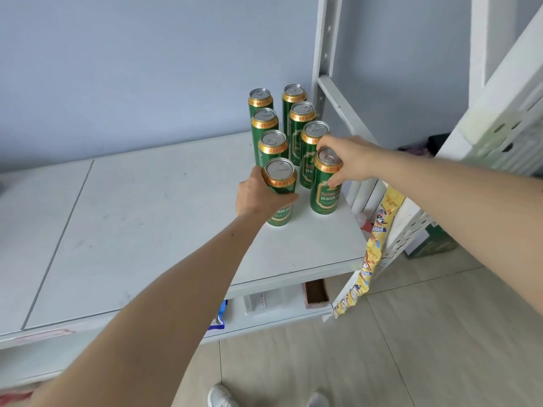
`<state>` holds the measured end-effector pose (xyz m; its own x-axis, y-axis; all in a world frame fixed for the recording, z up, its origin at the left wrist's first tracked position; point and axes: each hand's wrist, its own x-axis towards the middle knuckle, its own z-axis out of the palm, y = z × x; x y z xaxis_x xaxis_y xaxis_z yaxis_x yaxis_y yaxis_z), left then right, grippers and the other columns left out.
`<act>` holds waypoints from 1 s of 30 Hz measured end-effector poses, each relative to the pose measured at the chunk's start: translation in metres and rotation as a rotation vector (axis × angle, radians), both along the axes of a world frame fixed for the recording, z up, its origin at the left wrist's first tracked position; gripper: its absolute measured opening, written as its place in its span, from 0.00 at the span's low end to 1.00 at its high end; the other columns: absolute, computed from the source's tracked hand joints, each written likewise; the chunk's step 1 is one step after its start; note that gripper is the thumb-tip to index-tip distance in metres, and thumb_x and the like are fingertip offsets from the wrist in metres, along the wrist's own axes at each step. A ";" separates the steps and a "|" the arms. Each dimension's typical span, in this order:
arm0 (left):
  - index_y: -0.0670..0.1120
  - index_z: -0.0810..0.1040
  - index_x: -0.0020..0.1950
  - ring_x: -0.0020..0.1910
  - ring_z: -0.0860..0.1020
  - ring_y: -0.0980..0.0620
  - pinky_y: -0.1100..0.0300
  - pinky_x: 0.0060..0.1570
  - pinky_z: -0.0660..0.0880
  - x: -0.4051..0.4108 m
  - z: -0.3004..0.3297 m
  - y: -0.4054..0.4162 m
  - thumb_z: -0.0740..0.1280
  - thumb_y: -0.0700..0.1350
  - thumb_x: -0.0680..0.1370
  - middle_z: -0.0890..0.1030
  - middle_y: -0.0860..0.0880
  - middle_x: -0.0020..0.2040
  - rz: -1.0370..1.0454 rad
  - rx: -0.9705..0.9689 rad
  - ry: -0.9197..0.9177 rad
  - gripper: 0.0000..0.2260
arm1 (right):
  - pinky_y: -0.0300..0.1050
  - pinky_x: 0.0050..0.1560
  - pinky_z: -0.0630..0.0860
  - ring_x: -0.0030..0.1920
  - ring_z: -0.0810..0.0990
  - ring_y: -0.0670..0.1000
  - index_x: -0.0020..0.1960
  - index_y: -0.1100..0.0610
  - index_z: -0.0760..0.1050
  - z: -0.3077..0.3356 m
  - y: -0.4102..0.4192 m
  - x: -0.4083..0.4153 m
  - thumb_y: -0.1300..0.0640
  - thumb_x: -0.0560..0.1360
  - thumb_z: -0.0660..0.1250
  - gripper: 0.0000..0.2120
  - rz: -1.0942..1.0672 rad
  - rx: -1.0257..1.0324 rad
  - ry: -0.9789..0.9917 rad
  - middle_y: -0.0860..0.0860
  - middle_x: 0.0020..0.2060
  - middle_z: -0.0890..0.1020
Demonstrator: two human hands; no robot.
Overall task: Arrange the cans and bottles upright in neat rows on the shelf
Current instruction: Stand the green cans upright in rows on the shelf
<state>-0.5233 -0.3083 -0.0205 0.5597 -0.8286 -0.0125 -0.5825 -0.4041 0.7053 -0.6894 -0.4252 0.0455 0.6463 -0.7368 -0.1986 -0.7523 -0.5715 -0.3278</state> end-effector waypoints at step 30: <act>0.47 0.67 0.57 0.54 0.76 0.48 0.49 0.50 0.78 -0.001 -0.010 0.000 0.80 0.55 0.61 0.76 0.49 0.55 -0.044 0.071 -0.046 0.33 | 0.52 0.56 0.74 0.65 0.71 0.61 0.72 0.54 0.61 0.000 0.008 0.012 0.59 0.66 0.79 0.41 -0.002 -0.083 0.108 0.58 0.66 0.67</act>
<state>-0.5240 -0.3079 -0.0304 0.5242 -0.8503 -0.0472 -0.6319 -0.4256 0.6478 -0.6779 -0.4177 0.0459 0.6232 -0.7547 -0.2048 -0.7816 -0.5920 -0.1966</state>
